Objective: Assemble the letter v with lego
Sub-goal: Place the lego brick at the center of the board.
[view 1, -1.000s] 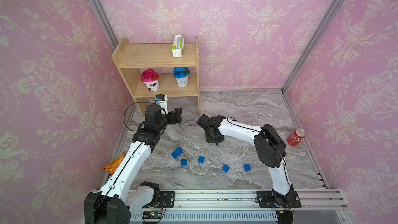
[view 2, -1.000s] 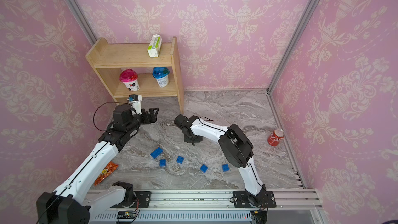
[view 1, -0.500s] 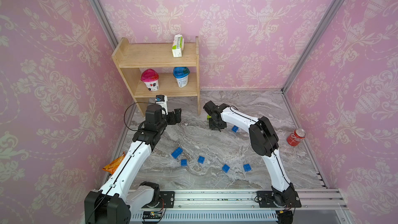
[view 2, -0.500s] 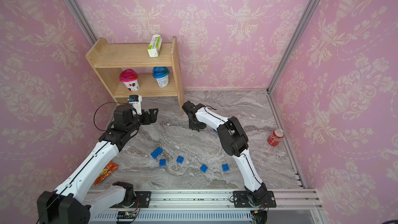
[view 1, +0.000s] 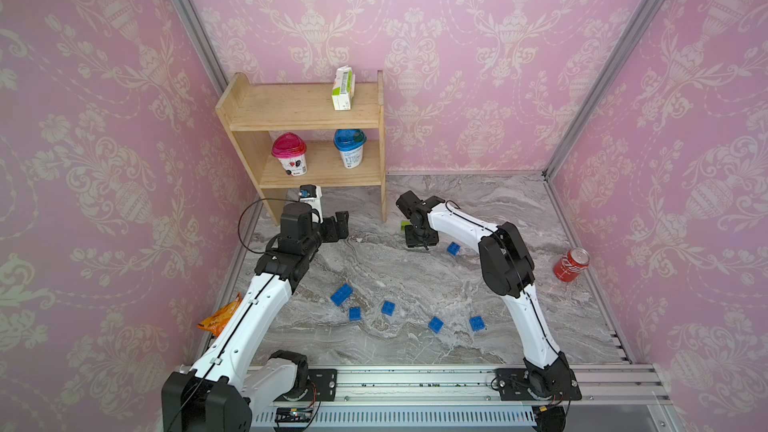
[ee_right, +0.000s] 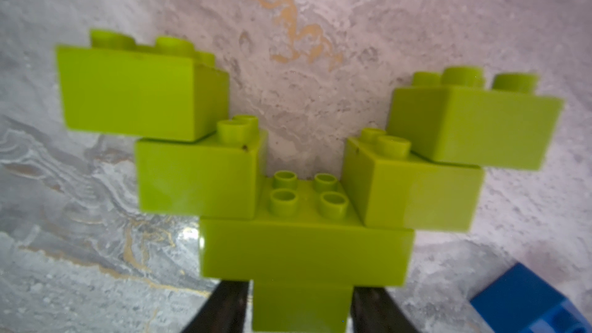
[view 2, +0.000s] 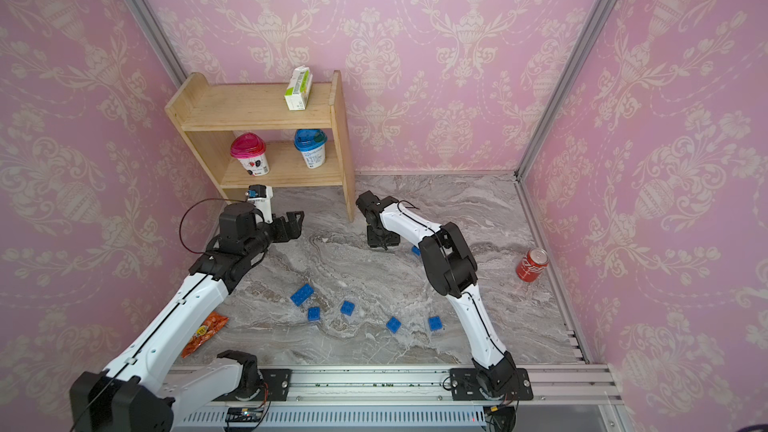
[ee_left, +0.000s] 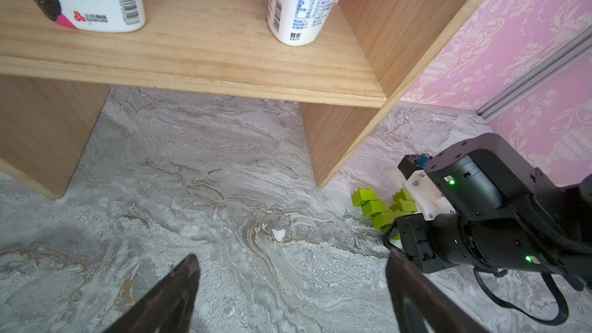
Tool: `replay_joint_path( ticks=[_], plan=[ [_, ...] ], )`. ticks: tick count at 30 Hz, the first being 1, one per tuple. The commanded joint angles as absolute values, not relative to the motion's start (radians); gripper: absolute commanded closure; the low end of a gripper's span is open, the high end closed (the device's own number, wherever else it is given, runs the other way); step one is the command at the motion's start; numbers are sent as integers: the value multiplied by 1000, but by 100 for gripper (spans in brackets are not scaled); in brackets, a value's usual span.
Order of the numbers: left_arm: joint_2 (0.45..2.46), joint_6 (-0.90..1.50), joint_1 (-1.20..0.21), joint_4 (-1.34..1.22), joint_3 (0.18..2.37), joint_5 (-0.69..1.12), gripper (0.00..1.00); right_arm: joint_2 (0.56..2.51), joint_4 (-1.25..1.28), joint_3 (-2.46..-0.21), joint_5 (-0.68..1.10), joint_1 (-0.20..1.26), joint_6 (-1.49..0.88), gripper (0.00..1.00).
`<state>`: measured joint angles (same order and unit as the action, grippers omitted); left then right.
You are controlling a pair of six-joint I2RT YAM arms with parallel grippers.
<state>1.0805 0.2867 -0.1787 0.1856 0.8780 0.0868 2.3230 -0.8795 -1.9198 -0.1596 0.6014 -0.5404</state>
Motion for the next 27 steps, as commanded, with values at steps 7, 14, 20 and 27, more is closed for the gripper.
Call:
replay_joint_path(
  ticks=[7,14,20,27],
  plan=[
    [1020,348,-200,519,879,-73,1,2276,-913,-1914,-155,599,-494,27],
    [981,466,-273,590,771,-144,1,1923,-936,-1584,-158,681,-495,24],
    [999,600,-279,621,746,-179,11,1824,-810,-1376,8,904,-247,27],
    [995,637,-215,666,741,-175,11,1993,-752,-1471,49,1015,-20,29]
  ],
)
